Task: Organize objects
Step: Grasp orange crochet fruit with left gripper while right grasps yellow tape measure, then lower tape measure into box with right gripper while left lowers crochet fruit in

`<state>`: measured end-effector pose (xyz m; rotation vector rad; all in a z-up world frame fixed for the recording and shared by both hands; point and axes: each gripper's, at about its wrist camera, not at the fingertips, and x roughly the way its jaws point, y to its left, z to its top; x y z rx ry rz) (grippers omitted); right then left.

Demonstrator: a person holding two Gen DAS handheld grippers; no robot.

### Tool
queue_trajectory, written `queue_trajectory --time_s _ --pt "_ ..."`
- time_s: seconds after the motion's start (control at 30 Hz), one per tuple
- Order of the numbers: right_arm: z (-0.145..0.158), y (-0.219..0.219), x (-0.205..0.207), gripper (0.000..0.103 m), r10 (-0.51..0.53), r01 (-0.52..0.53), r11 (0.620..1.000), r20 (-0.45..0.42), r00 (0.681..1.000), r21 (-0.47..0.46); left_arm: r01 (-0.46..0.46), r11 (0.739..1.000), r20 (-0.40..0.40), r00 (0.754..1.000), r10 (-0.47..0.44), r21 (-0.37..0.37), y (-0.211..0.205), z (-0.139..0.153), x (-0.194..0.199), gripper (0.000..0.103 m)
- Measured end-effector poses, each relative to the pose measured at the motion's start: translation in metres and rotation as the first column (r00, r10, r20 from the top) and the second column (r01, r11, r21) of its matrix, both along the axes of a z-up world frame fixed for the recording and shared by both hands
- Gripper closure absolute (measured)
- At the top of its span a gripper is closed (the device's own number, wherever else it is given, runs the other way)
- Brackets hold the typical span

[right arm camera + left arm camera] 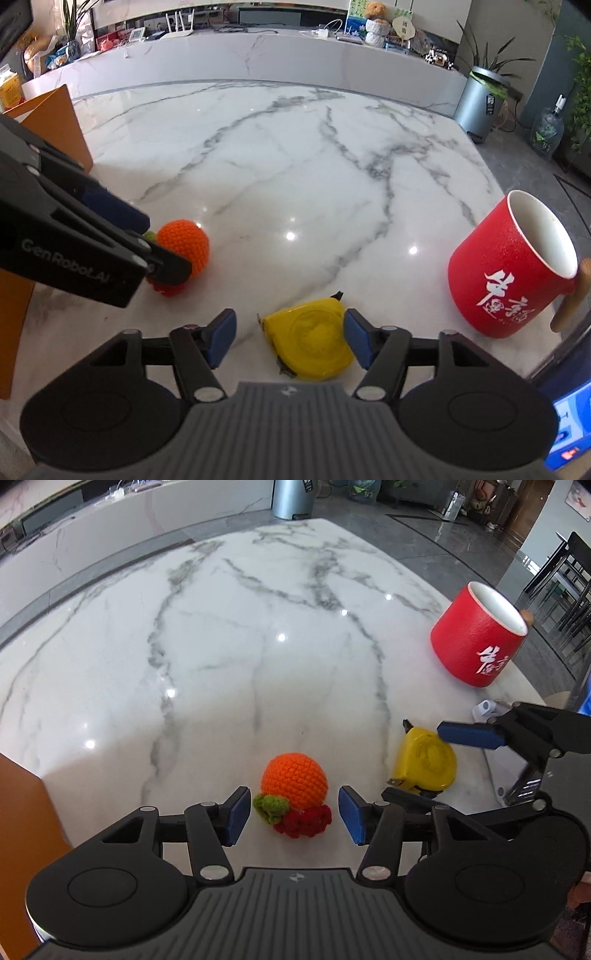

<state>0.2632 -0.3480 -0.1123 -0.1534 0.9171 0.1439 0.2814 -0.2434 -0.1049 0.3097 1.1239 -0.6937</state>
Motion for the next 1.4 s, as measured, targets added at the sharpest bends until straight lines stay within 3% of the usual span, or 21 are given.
queue_trajectory --time_s 0.23,0.4,0.5,0.73,1.0,1.4 --pt "-0.006 -0.004 0.003 0.030 -0.015 0.015 1.000 0.002 1.000 0.016 -0.005 1.000 -0.017 1.000 0.006 0.016 -0.006 -0.015 0.001 0.042" --pt "-0.016 -0.004 0.006 0.030 -0.024 0.024 1.000 -0.022 0.999 0.018 -0.001 1.000 0.025 1.000 0.001 0.013 -0.009 -0.015 0.000 0.047" --pt "-0.016 -0.004 0.005 0.036 -0.034 0.035 0.999 -0.019 0.999 0.035 0.005 1.000 0.031 0.999 -0.005 0.016 -0.009 -0.015 -0.001 0.051" --pt "-0.016 0.005 -0.003 0.036 -0.006 0.007 0.999 -0.021 1.000 0.039 -0.005 1.000 0.028 1.000 0.005 -0.001 -0.001 -0.009 -0.006 0.053" --pt "-0.002 0.017 -0.019 0.037 0.028 -0.027 0.996 -0.015 0.999 0.083 -0.020 0.997 0.024 0.999 0.022 -0.074 0.019 0.025 -0.020 0.053" --pt "0.069 0.054 -0.052 0.036 0.098 -0.110 0.977 0.077 0.992 0.181 -0.040 0.978 0.102 0.993 0.062 -0.205 0.087 0.103 -0.051 0.053"
